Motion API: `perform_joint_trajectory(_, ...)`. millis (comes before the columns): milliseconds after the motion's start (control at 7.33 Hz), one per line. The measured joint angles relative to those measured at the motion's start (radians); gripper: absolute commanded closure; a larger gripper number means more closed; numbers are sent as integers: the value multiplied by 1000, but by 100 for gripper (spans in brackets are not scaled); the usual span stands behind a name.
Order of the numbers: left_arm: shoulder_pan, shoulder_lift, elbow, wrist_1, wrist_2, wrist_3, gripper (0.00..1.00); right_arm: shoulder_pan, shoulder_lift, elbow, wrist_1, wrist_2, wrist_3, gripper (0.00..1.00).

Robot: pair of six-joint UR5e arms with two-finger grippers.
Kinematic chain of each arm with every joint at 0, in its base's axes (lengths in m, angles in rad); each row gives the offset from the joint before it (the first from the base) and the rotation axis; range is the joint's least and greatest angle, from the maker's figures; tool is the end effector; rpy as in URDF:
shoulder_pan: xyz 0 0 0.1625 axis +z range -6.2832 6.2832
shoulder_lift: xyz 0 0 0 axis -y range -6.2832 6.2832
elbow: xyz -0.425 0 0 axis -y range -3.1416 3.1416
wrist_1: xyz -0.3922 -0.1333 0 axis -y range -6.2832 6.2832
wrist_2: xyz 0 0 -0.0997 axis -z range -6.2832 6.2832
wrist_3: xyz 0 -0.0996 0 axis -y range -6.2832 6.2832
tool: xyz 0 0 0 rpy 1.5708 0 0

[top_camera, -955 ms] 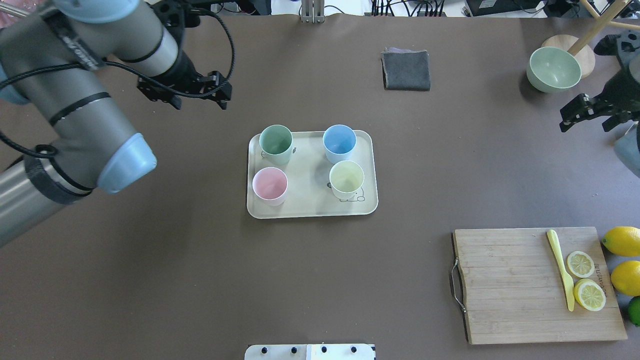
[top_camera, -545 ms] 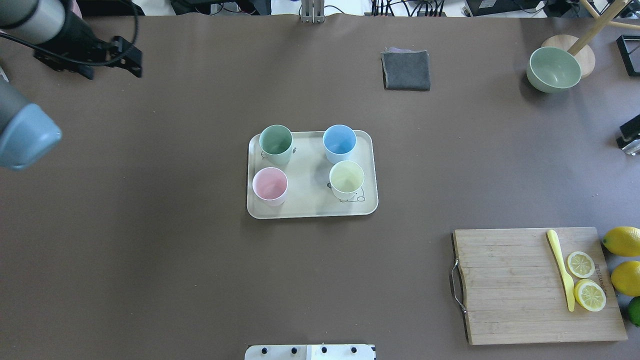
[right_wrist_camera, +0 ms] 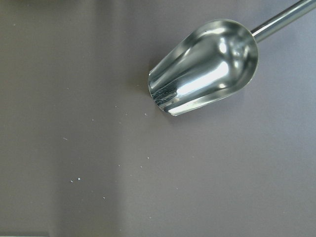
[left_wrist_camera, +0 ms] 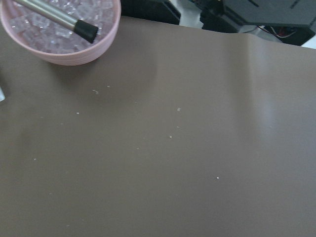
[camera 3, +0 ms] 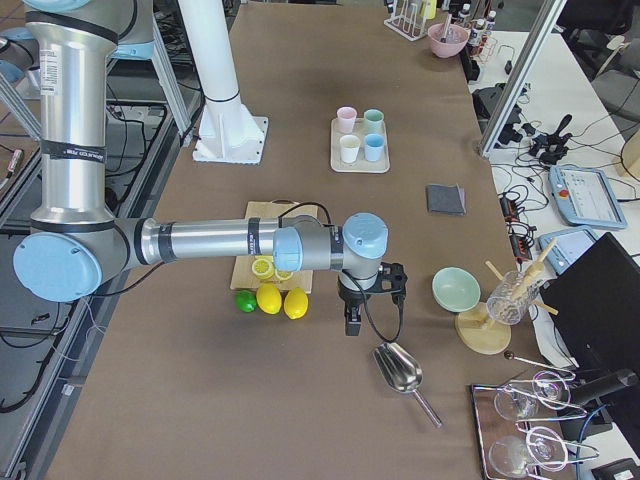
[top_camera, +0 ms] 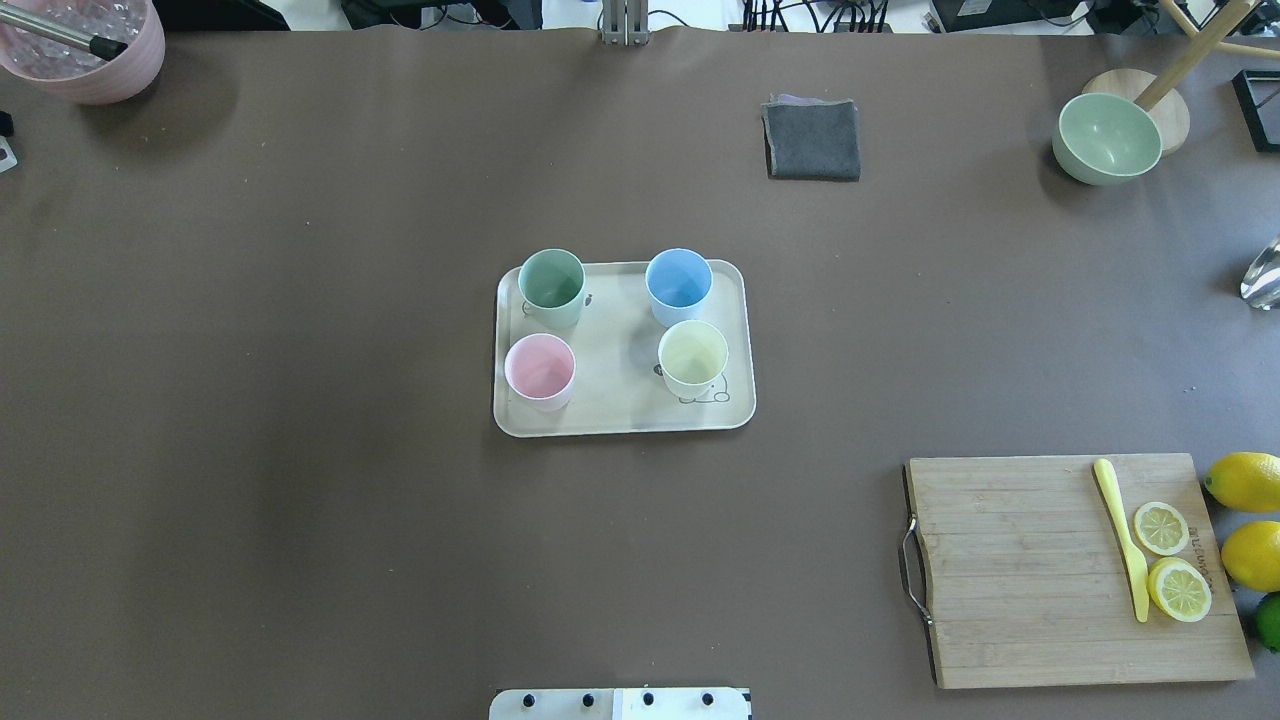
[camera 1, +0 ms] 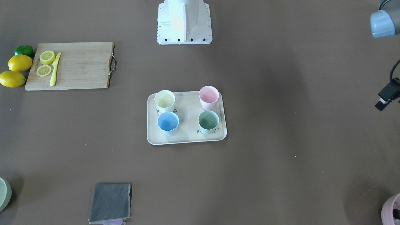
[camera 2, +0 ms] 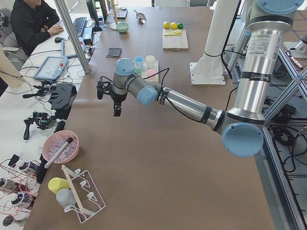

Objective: Place all cups on tray

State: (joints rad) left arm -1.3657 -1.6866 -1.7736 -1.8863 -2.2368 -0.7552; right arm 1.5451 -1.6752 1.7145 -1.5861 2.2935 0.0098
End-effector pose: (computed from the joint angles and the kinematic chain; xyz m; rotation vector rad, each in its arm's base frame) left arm 0.0414 -0.5514 0.4658 0.2446 0.8541 -0.3026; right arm 0.0559 -0.4507 0.6421 0.0101 -0.7230 -0.0239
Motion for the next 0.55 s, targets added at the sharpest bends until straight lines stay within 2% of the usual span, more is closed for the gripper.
perform_joint_trajectory(273, -74, 71, 26, 75, -9, 296, 2, 36, -36, -5, 1, 2, -36, 0)
perform_joint_trajectory(545, -132, 139, 43, 136, -15, 437, 2, 44, -45, -5, 0, 3, -30, 0)
